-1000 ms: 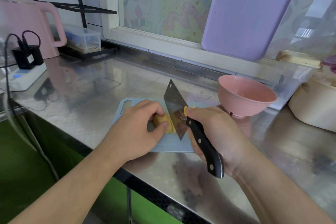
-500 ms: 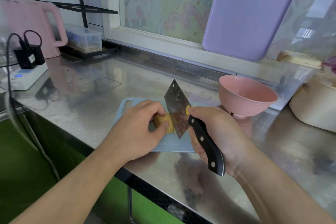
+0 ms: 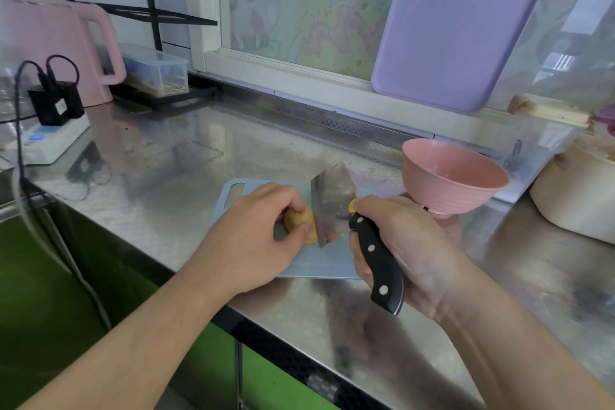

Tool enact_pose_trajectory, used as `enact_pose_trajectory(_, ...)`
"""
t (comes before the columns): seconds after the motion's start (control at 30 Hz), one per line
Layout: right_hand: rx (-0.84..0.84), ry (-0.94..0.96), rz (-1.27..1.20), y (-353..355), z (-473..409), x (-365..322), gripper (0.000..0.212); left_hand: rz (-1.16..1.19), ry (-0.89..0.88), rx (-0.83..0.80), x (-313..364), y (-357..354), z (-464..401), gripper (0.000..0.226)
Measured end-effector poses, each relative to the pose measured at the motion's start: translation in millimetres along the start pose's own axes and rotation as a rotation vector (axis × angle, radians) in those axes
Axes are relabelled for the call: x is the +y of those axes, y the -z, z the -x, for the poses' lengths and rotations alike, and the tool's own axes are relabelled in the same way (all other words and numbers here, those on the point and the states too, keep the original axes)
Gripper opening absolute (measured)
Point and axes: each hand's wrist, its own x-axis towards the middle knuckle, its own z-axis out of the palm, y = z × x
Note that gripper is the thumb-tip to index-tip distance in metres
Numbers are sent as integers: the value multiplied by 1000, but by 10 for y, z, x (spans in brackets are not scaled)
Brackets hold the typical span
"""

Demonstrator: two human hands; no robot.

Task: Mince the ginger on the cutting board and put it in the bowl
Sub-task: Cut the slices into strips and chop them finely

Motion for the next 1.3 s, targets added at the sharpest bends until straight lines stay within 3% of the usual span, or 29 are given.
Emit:
enact_pose_trajectory(0.2,4,-59,-81,102,21,-78,20,-2,-4,-4,-14,4,-3,11)
enact_pose_trajectory(0.5,21,-181,-29,159,-41,-36,38,4,14,-17,-22,6,1,11)
enact_pose_trajectory(1.13,-3,-207,-91,196,-107,51,23,-18,31,-59,32,46,13,16)
enact_pose_trajectory(1.3,53,-189,-69,213,-85,41,32,-97,5,-106,61,49,17,29)
